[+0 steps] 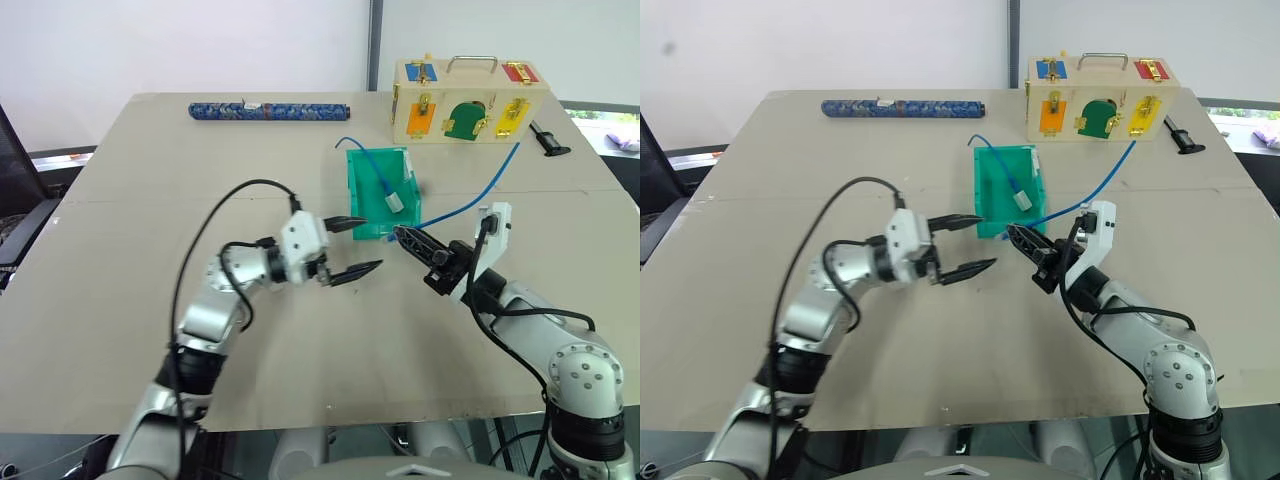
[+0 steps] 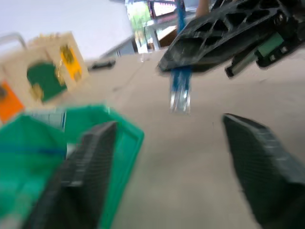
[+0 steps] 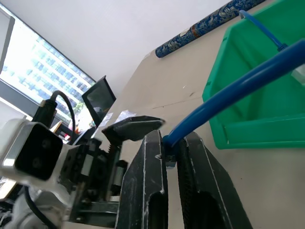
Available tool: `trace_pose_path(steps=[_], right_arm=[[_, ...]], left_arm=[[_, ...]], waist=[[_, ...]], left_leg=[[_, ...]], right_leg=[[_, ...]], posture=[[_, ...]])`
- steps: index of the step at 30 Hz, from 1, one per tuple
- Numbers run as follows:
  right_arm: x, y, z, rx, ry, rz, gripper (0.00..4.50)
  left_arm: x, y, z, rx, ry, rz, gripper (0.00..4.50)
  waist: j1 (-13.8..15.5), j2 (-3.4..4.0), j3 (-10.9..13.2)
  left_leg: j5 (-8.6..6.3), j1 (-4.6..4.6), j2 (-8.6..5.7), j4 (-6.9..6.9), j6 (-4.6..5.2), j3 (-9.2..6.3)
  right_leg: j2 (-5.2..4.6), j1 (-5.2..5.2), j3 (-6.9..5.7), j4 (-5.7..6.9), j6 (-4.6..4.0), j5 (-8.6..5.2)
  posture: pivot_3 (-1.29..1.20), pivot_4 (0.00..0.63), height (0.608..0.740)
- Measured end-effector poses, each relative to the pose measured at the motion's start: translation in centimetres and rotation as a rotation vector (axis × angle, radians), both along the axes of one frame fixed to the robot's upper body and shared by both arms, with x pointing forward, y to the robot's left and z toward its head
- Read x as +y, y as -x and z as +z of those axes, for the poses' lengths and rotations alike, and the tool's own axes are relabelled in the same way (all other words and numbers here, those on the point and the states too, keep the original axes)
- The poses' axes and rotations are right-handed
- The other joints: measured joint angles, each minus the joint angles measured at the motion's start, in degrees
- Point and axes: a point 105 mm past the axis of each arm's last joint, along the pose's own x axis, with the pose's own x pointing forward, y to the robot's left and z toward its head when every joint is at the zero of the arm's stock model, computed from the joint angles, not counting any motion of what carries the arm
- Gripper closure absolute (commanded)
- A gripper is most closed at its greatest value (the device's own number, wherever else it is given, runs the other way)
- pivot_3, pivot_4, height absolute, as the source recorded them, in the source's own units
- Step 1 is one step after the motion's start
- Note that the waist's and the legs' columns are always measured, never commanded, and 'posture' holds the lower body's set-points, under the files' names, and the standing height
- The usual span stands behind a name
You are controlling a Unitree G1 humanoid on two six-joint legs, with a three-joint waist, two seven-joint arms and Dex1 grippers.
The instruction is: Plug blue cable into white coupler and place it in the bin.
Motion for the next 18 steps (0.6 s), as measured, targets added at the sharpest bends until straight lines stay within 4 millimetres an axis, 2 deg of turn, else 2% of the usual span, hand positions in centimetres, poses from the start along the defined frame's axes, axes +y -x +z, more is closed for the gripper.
trace_pose_path(steps=[4,6,9,13,18], right_arm=[[-0.4,-0.4,-0.1,-0.009,-0.007,-0.005,4.50],[-0.5,-0.5,0.1,-0.021,-0.012,-0.010,4.50],[-0.8,-0.7,-0.1,-0.021,-0.018,-0.021,4.50],[-1.1,-0.8,-0.2,-0.028,-0.022,-0.027,4.50],[-1.1,-0.9,-0.2,-0.034,-0.009,-0.033,4.50]], left_arm=[[4.8,-0.1,0.7,0.130,0.005,0.137,0.17],[6.5,0.1,1.3,0.152,0.024,0.189,0.17],[9.6,1.6,0.0,0.238,0.002,0.263,0.17],[11.5,2.5,-2.0,0.295,-0.030,0.298,0.17],[12.7,3.0,-3.9,0.314,-0.084,0.314,0.17]], waist=[[-0.1,0.02,0.0],[-0.1,0.02,0.0],[-0.5,0.03,0.0],[-0.3,0.03,0.0],[-0.3,0.03,0.0]], left_leg=[[0.00,-0.02,0.08,-0.04,0.00,0.02],[0.00,-0.03,0.16,-0.05,0.00,0.03],[0.00,-0.04,0.20,-0.11,-0.01,0.16],[0.00,-0.04,0.20,-0.11,-0.01,0.17],[0.00,-0.02,0.24,-0.11,-0.01,0.24]], right_leg=[[0.03,-0.05,-0.01,-0.03,0.00,-0.01],[0.02,-0.06,0.00,-0.05,0.00,-0.01],[0.01,-0.11,0.11,-0.07,-0.01,-0.01],[0.01,-0.13,0.08,-0.07,-0.14,-0.09],[0.03,-0.15,0.11,-0.07,-0.22,-0.13]], posture=[[0.00,0.150,0.740],[0.00,0.150,0.740],[0.00,0.150,0.740],[0.00,0.150,0.740],[0.00,0.150,0.740]])
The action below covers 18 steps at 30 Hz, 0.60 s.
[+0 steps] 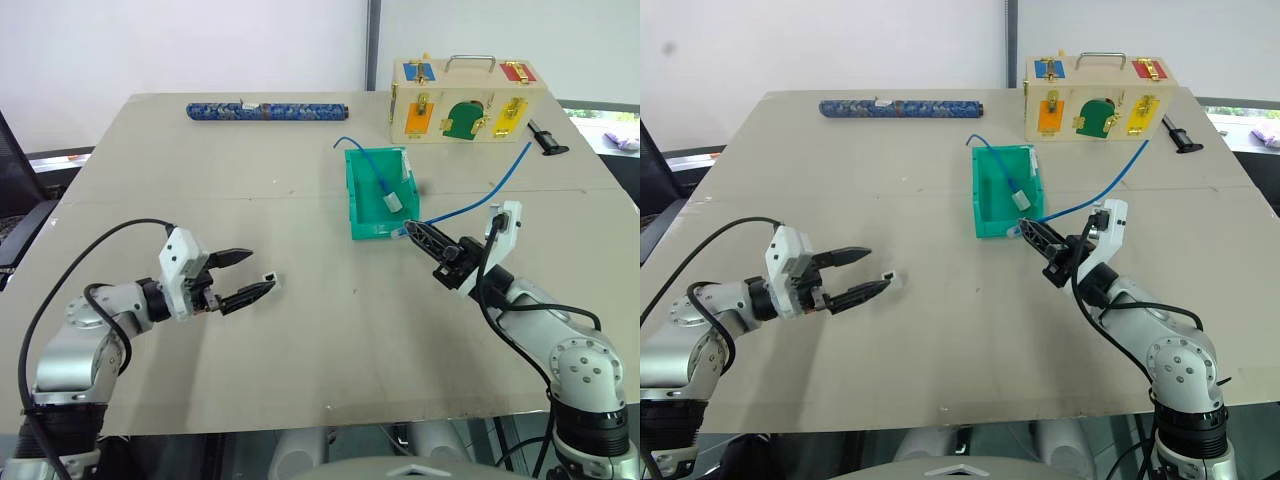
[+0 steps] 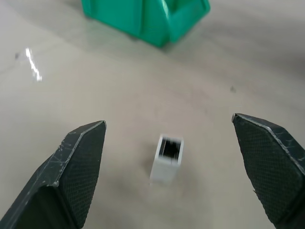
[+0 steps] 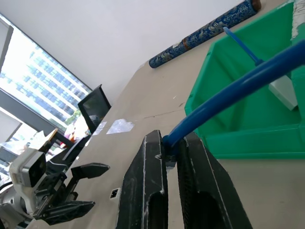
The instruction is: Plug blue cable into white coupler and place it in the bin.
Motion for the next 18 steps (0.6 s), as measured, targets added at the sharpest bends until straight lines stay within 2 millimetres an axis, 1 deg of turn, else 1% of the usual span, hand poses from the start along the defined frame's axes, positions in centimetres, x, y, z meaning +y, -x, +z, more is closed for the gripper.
trace_pose_path(steps=[4,5,7,10,14,15,16,18], right_arm=[[0.0,0.0,-0.1,0.001,0.003,-0.004,4.50],[0.0,0.0,-0.3,0.006,0.006,-0.009,4.50],[0.0,0.0,-0.4,0.010,0.003,-0.010,4.50],[0.0,0.1,-0.5,0.013,0.005,-0.014,4.50],[-0.1,0.1,-0.5,0.012,0.007,-0.017,4.50],[-0.1,0.1,-0.4,0.011,0.008,-0.018,4.50],[-0.1,0.2,-0.4,0.009,0.008,-0.021,4.50],[-0.1,0.5,-0.3,0.001,0.009,-0.019,4.50]], left_arm=[[-0.2,-0.4,-0.9,-0.005,-0.042,-0.012,0.17],[-0.2,-1.0,-1.5,-0.005,-0.062,-0.012,0.17],[-0.2,-1.2,-2.1,0.002,-0.080,-0.019,0.17],[-0.6,-2.2,-2.4,-0.021,-0.102,-0.051,0.17],[-0.9,-2.9,-2.7,-0.033,-0.106,-0.069,0.17],[-0.9,-3.0,-2.7,-0.034,-0.107,-0.070,0.65],[-1.0,-3.1,-3.0,-0.035,-0.118,-0.082,0.93],[-1.2,-3.0,-3.4,-0.031,-0.128,-0.107,1.91]], waist=[[0.3,0.00,0.0],[0.5,0.00,0.0],[0.6,-0.02,0.0],[0.8,-0.02,0.0],[0.7,-0.02,0.0],[0.7,-0.02,0.0],[0.7,-0.02,0.0],[0.6,-0.02,0.0]], left_leg=[[0.00,-0.02,0.00,-0.01,0.00,0.04],[0.00,-0.02,-0.03,-0.01,0.00,0.06],[0.00,-0.03,-0.02,-0.01,0.00,0.08],[0.00,-0.04,-0.02,0.00,0.00,0.08],[0.00,-0.04,-0.02,0.00,0.00,0.10],[0.00,-0.05,-0.02,0.00,0.00,0.10],[0.00,-0.04,-0.02,-0.01,0.00,0.10],[0.00,-0.05,-0.01,-0.02,0.00,0.11]], right_leg=[[-0.01,-0.03,0.03,0.00,0.09,0.06],[0.00,-0.03,0.04,0.00,0.11,0.08],[0.00,-0.05,0.05,0.01,0.13,0.09],[0.00,-0.07,0.05,0.01,0.13,0.10],[0.00,-0.07,0.06,0.01,0.19,0.13],[0.00,-0.07,0.06,0.01,0.20,0.14],[0.00,-0.08,0.06,0.01,0.20,0.14],[0.00,-0.08,0.07,0.01,0.20,0.14]], posture=[[0.00,0.150,0.740],[0.00,0.150,0.740],[0.00,0.150,0.740],[0.00,0.150,0.740],[0.00,0.150,0.740],[0.00,0.150,0.740],[0.00,0.150,0.740],[0.00,0.150,0.740]])
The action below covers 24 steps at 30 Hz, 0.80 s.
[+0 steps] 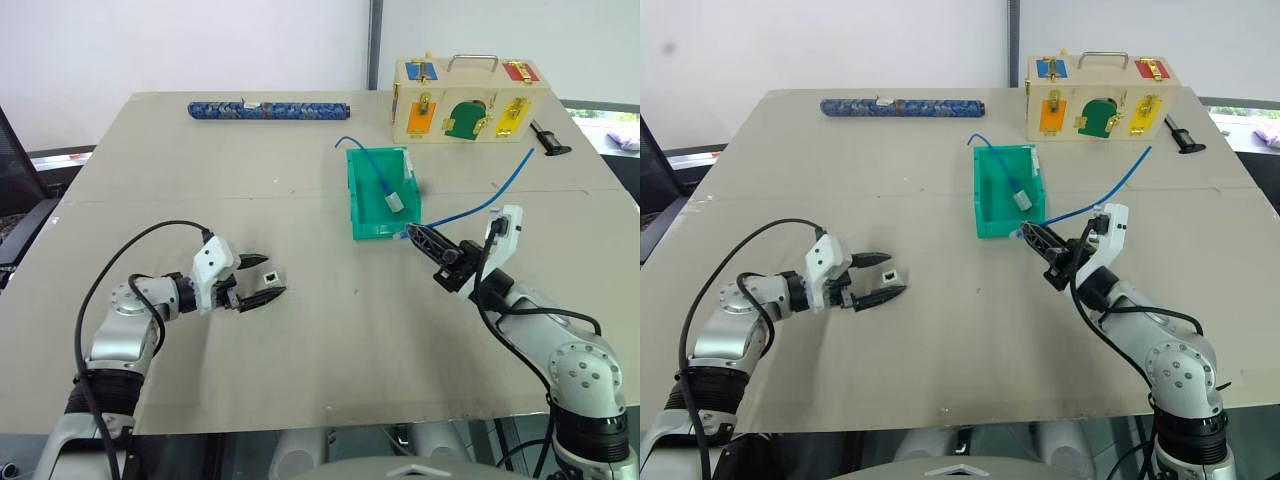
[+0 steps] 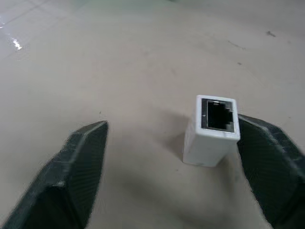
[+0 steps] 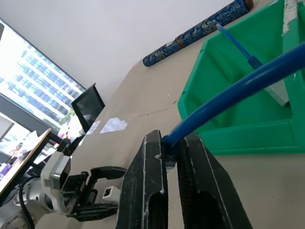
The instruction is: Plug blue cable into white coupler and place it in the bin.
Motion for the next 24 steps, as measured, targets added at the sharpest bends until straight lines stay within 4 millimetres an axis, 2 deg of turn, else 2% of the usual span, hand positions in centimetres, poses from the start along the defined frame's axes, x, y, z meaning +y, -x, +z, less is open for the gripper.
trace_pose_path(steps=[5,12,17,21,24], right_arm=[[0.0,0.1,0.1,-0.007,0.006,0.001,4.50],[-0.6,-0.1,-0.1,-0.029,0.076,-0.016,4.50],[-0.7,-0.2,0.5,-0.144,0.238,0.023,4.50],[-0.1,-0.1,1.0,-0.247,0.382,0.119,4.50],[0.4,-0.2,1.0,-0.291,0.463,0.199,4.50]], left_arm=[[0.1,0.1,-0.2,-0.005,-0.004,-0.020,4.14],[-0.7,0.6,-0.1,0.025,0.014,-0.074,4.14],[-5.3,1.2,0.9,0.038,0.050,-0.227,4.14],[-9.7,0.4,2.1,0.024,0.055,-0.320,4.14],[-11.8,0.0,2.1,0.026,0.027,-0.359,4.14]], waist=[[0.0,-0.01,0.0],[0.0,0.00,0.0],[0.2,-0.01,0.0],[0.2,-0.03,0.0],[-0.2,-0.03,0.0]], left_leg=[[0.00,0.00,0.02,0.01,0.00,0.00],[0.00,-0.03,0.01,0.01,0.00,0.00],[0.00,-0.04,-0.03,0.07,0.00,0.00],[0.00,-0.02,-0.14,0.09,0.00,-0.01],[0.00,-0.01,-0.12,0.08,0.00,0.01]], right_leg=[[-0.01,0.00,0.00,0.00,0.00,0.00],[-0.01,0.00,0.00,0.00,0.00,0.00],[-0.05,0.01,0.01,0.00,0.02,0.01],[0.01,0.04,-0.02,0.01,0.03,0.01],[0.04,0.03,0.01,0.01,0.02,0.01]], posture=[[0.00,0.150,0.740],[0.00,0.150,0.740],[0.00,0.150,0.740],[0.00,0.150,0.740],[0.00,0.150,0.740]])
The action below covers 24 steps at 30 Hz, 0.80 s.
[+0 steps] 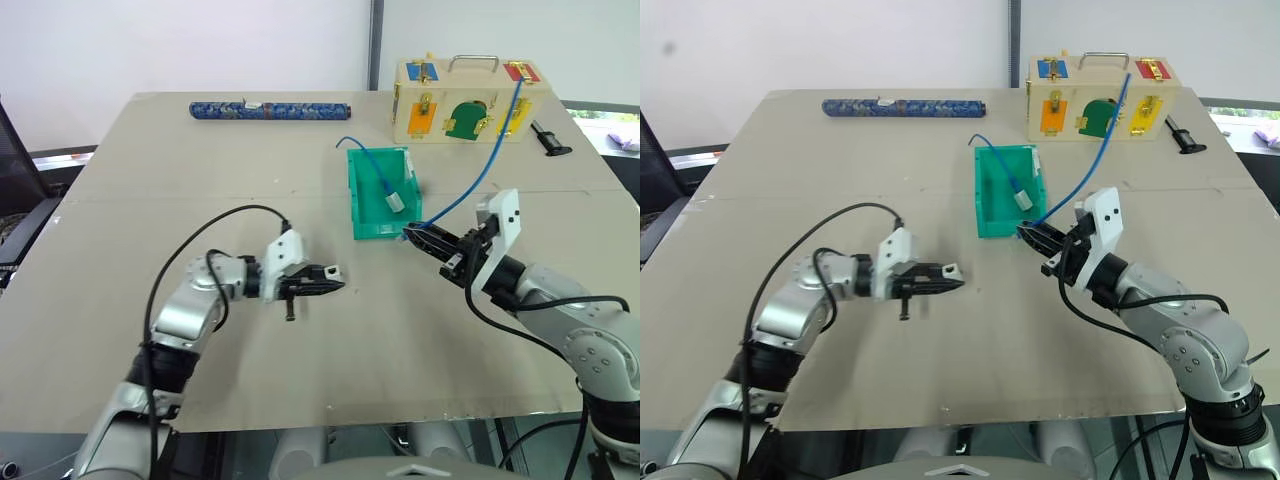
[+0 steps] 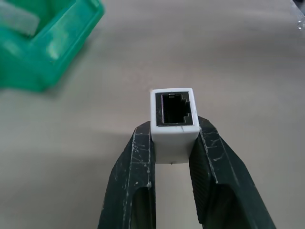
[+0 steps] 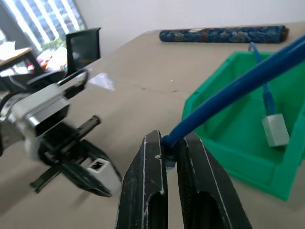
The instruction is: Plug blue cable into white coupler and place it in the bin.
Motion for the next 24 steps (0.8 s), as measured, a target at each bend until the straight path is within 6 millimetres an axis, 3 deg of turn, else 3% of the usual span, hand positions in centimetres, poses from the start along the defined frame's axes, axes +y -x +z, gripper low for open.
trace_pose_path(steps=[5,13,24], right_arm=[[2.0,-1.1,-0.2,-0.066,0.187,0.155,4.50],[3.1,-1.5,-3.8,-0.029,0.345,0.284,4.50],[3.4,-2.6,-4.6,-0.056,0.395,0.313,4.50]], left_arm=[[-3.3,-0.7,-1.2,0.001,-0.046,-0.055,4.14],[-4.0,-2.2,-2.2,-0.047,-0.090,-0.047,4.14],[-4.0,-2.3,-2.4,-0.105,-0.112,-0.065,4.14]], waist=[[0.0,-0.01,0.0],[0.4,-0.01,0.0],[0.4,-0.01,0.0]], left_leg=[[0.00,-0.01,0.00,0.00,0.00,-0.05],[0.00,-0.11,-0.11,0.03,0.00,-0.08],[0.00,-0.05,-0.16,0.09,0.00,-0.12]], right_leg=[[0.02,0.00,-0.04,0.00,-0.01,0.00],[-0.08,-0.02,-0.05,-0.03,-0.01,0.01],[-0.11,0.01,-0.06,0.06,0.00,0.01]], posture=[[0.00,0.150,0.740],[0.00,0.150,0.740],[0.00,0.150,0.740]])
